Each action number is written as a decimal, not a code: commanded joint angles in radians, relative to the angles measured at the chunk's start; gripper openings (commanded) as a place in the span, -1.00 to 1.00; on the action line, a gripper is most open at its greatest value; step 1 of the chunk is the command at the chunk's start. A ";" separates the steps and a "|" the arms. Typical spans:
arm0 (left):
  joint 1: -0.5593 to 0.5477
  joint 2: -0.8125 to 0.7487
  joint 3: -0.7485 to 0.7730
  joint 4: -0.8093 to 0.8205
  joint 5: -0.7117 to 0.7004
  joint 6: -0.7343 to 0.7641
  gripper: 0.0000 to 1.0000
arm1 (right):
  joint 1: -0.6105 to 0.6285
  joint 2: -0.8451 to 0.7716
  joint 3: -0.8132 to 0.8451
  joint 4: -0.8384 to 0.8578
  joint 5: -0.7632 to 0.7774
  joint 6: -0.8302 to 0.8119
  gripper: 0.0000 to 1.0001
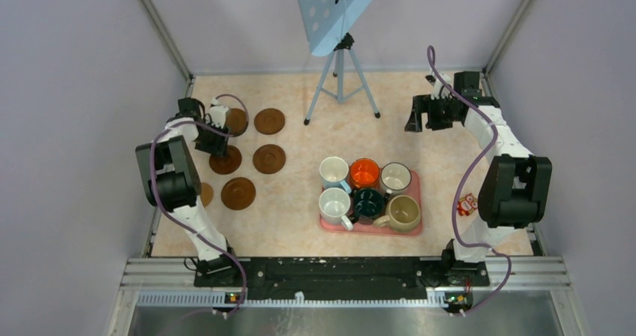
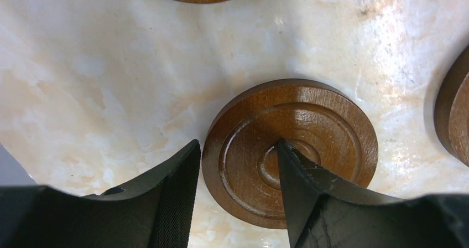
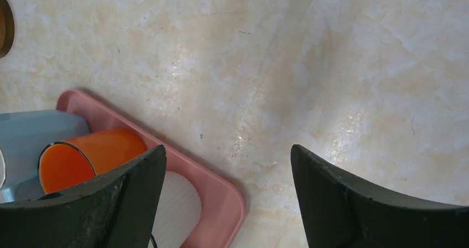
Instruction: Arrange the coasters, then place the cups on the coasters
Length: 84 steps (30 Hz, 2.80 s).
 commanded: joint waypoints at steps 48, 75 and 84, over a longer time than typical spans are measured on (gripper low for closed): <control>-0.160 -0.343 -0.372 -0.174 0.011 0.369 0.52 | -0.004 0.002 0.062 -0.067 -0.019 -0.038 0.64; -0.488 -0.374 -0.434 -0.149 0.071 0.162 0.27 | -0.004 -0.003 0.050 -0.064 -0.014 -0.034 0.63; -0.480 -0.436 -0.362 -0.251 0.118 0.128 0.59 | -0.004 -0.004 0.049 -0.058 -0.021 -0.022 0.63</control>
